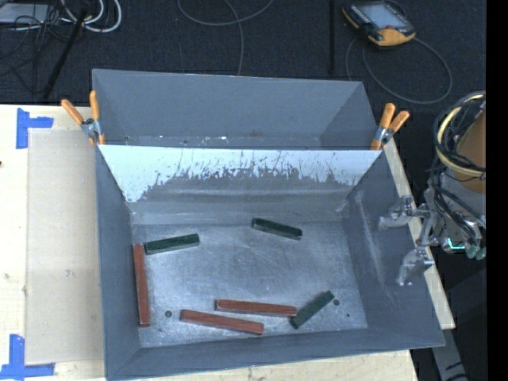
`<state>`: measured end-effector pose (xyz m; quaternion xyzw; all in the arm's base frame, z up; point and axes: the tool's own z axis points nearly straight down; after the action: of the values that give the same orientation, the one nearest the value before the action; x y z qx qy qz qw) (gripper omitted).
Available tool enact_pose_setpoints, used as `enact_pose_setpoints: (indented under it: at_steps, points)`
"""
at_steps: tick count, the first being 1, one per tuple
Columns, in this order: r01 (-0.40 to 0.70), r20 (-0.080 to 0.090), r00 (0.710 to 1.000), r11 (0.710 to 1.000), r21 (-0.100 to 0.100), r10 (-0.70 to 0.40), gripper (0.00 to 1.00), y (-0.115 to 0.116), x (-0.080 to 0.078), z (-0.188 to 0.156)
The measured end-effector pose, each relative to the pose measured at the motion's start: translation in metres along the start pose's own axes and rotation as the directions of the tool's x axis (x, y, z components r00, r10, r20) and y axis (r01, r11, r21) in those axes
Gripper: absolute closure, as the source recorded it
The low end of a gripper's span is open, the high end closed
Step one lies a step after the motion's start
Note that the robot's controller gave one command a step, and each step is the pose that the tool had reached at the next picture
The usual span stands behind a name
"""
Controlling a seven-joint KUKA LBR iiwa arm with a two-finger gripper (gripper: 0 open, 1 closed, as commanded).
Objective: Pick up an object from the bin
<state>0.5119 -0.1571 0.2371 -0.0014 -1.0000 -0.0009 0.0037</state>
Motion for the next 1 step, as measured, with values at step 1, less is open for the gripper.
enact_pose_setpoints:
  at_steps: [1]
  points:
    - [0.004,0.006,1.000,1.000,0.002,-0.004,0.00,0.0007,-0.0016,-0.0034]
